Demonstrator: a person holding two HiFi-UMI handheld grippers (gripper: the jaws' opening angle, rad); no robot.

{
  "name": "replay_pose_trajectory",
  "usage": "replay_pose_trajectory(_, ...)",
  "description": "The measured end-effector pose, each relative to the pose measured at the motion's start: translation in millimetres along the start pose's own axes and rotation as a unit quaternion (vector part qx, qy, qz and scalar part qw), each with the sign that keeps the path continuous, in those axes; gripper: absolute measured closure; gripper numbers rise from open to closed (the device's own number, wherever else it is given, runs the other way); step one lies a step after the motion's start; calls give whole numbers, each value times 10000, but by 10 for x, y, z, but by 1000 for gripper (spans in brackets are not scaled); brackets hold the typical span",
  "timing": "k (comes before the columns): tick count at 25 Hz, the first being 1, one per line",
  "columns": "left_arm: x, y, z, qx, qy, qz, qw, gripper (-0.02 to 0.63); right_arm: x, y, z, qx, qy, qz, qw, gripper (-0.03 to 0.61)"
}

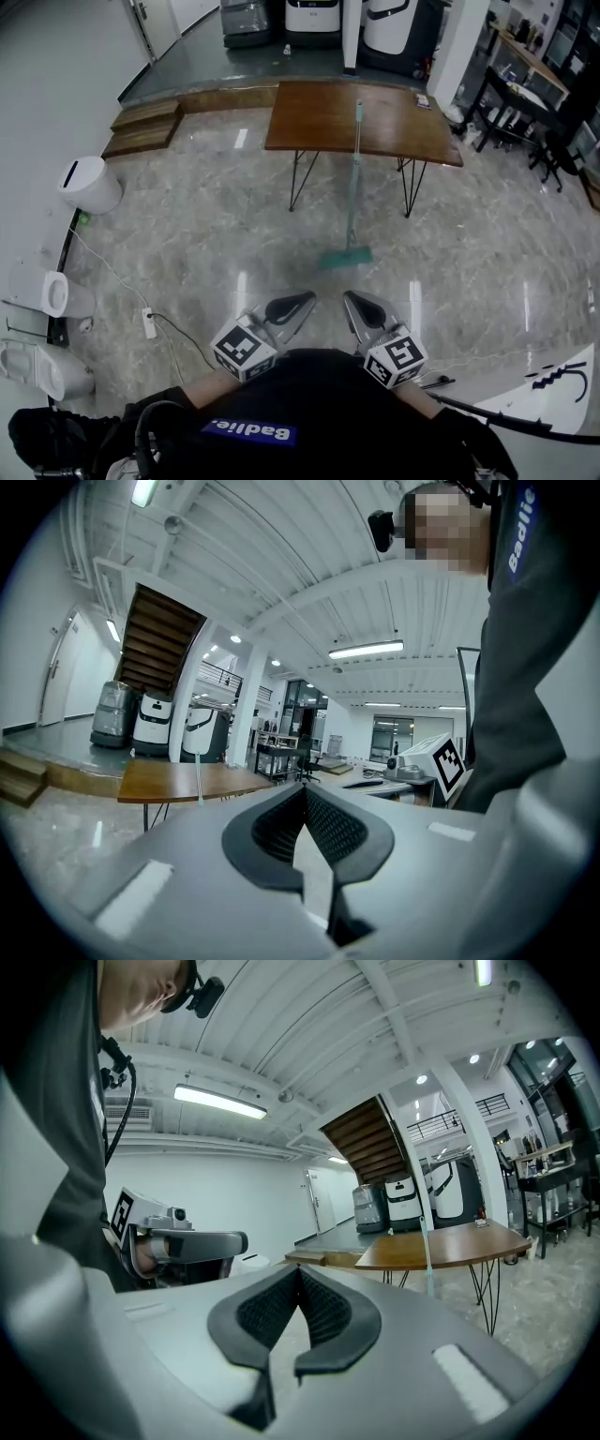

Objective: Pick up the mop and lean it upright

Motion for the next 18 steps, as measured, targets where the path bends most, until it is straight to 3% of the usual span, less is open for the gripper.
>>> replay_pose_trajectory(10, 111, 283, 164, -333, -13, -163, 9993, 594, 127, -168, 362, -267, 242, -67, 9993, 574)
replay_pose_trajectory(18, 124, 406, -153, -321, -129, -219, 9992, 594, 143, 114, 523, -227, 305, -197, 9991, 574)
Point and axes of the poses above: the fingertips, and each gripper's own axes: y forward along the fingers, z to its right, x out of its underside, the point moved 1 cm from there along -y, backward along the fingers, and after that the axes turned 8 degrees about -x, right-handed, at the moved point
